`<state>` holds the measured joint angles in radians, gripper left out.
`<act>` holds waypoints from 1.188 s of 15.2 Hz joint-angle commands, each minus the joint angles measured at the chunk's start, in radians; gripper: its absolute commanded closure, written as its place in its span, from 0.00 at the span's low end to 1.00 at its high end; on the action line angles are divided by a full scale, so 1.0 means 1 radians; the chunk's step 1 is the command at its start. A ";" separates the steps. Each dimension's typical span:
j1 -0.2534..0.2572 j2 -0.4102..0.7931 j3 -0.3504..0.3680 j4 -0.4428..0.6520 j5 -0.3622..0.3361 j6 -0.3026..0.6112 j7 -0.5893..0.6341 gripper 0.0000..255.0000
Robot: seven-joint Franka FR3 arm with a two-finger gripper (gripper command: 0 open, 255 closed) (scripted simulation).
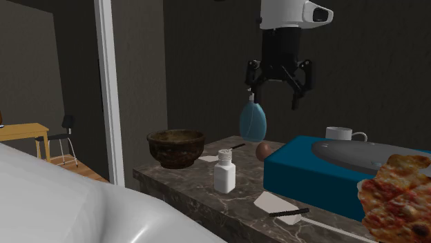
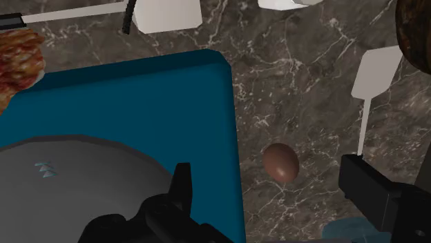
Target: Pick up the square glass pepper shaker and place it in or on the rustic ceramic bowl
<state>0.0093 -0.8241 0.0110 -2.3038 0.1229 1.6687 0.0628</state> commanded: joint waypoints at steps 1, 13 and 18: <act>0.000 0.000 0.000 0.000 0.000 0.000 0.000 0.00; 0.037 -0.434 0.211 -0.412 0.139 0.063 0.266 0.00; 0.045 -0.433 0.232 -0.477 0.158 0.129 0.263 0.00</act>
<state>0.0533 -1.2608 0.2382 -2.7702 0.2774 1.7825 0.3266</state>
